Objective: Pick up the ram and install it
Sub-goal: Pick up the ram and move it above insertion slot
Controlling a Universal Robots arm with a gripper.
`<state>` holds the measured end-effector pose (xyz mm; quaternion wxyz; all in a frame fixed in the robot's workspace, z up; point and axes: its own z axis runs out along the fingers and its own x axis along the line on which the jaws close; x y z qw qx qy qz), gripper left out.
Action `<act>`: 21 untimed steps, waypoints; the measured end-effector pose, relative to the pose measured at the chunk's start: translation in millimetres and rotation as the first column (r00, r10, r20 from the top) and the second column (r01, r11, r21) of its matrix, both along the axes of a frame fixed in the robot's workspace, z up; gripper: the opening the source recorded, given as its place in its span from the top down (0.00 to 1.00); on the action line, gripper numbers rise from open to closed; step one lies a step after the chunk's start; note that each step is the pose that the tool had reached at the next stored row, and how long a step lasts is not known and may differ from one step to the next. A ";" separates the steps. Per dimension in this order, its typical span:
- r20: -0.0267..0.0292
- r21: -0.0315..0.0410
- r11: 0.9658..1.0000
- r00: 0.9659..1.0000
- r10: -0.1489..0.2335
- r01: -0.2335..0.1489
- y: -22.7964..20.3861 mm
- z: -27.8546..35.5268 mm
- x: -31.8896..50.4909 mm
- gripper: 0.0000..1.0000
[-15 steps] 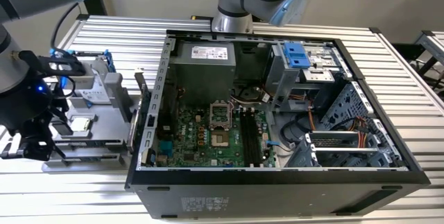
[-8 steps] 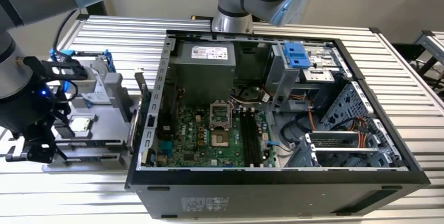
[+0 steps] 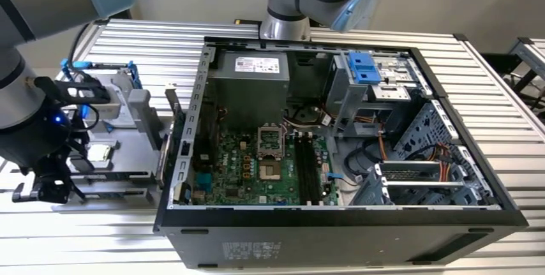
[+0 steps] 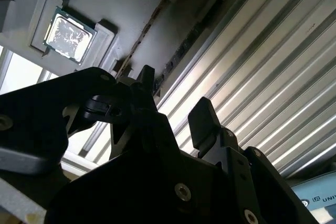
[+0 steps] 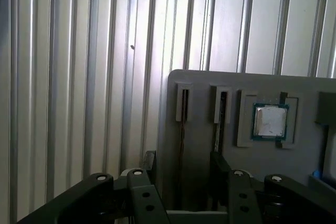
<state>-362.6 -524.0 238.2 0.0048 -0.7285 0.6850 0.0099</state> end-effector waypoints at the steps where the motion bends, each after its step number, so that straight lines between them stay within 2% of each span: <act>1: 0.000 0.000 1.000 1.000 0.000 0.000 0.0 -1.2 0.0 0.00; 21: 0.000 0.000 1.000 1.000 0.000 0.000 0.1 -25.8 0.0 0.00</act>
